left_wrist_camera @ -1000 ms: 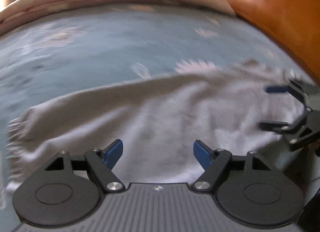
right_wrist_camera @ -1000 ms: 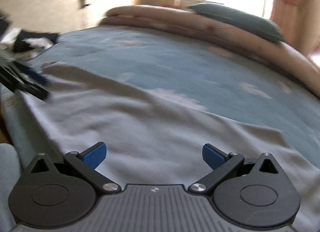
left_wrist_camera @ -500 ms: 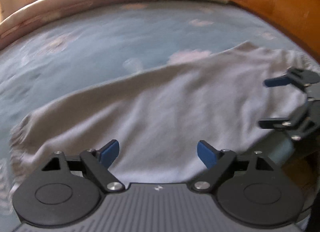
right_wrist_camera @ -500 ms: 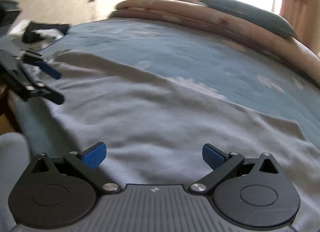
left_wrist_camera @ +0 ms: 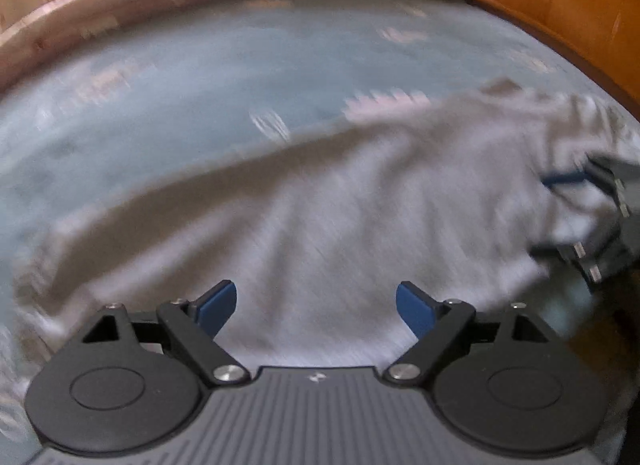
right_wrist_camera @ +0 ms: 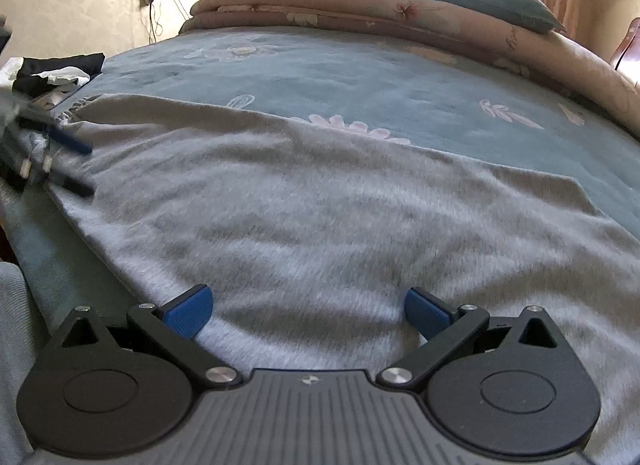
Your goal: Fold clothes
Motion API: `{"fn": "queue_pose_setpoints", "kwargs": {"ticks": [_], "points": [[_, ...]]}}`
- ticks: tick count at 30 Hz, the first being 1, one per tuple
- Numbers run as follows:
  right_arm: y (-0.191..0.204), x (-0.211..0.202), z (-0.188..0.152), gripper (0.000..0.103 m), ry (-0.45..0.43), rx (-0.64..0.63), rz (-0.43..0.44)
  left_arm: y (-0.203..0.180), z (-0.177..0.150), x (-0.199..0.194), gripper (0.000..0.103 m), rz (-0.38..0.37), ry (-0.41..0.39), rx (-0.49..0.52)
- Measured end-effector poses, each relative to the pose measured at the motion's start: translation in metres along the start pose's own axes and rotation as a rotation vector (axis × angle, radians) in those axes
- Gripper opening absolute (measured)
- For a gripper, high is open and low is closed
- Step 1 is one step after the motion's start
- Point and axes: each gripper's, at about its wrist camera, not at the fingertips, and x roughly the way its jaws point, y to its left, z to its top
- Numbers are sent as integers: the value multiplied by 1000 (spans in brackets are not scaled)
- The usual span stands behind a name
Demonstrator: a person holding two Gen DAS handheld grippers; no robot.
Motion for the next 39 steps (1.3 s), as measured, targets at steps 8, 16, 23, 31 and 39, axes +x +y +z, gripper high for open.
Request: {"fn": "queue_pose_setpoints", "kwargs": {"ticks": [8, 16, 23, 31, 39], "points": [[-3, 0, -1, 103, -12, -14, 14, 70, 11, 38, 87, -8, -3, -286], [-4, 0, -5, 103, -43, -29, 14, 103, -1, 9, 87, 113, -52, -342], [-2, 1, -3, 103, -40, -28, 2, 88, 20, 46, 87, 65, -49, -309], [-1, 2, -6, 103, -59, -26, -4, 75, 20, 37, 87, 127, -52, -285], [0, 1, -7, 103, -62, -22, -14, 12, 54, 55, 89, -236, -90, -163]]}}
